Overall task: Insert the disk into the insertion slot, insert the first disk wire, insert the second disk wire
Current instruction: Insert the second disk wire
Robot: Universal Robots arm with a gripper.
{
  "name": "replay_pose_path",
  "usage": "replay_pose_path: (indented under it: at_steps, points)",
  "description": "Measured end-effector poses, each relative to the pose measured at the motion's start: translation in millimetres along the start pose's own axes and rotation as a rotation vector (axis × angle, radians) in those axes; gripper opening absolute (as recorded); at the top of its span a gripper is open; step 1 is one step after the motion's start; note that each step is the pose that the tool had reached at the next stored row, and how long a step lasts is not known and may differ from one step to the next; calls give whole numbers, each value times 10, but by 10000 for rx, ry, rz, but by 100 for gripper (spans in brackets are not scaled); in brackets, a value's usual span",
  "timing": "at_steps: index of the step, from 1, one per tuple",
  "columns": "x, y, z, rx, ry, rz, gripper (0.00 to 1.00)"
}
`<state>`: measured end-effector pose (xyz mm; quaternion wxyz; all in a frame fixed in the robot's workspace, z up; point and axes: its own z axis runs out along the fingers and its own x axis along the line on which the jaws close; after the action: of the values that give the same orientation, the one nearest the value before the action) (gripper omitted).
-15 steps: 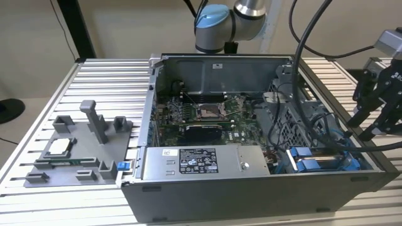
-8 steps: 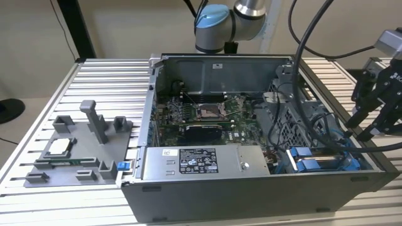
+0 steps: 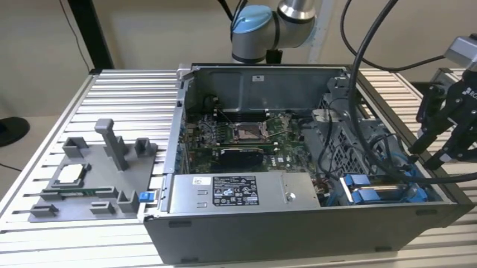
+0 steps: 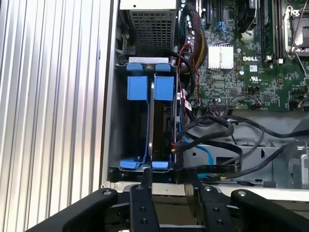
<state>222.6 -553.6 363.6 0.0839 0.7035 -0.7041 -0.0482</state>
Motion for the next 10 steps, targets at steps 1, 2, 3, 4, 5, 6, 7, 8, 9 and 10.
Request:
replay_pose_path:
  at_steps: [1, 2, 3, 4, 5, 6, 7, 8, 9, 10]
  points:
    - [0, 6, 2, -19, 5, -8, 100]
    - [-2, 12, 4, -34, 7, -16, 100]
    - [-4, 13, 7, -51, 6, -25, 100]
    - [-5, 14, 9, -77, 8, -34, 100]
    - [-9, 14, 12, -111, 9, -43, 100]
    - [-14, 14, 12, -148, 14, -51, 100]
    - [-21, 14, 14, -189, 16, -56, 100]
    - [-27, 13, 19, -222, 14, -61, 100]
    - [-30, 13, 21, -228, 13, -63, 100]
    - [-33, 10, 22, -229, 14, -64, 100]
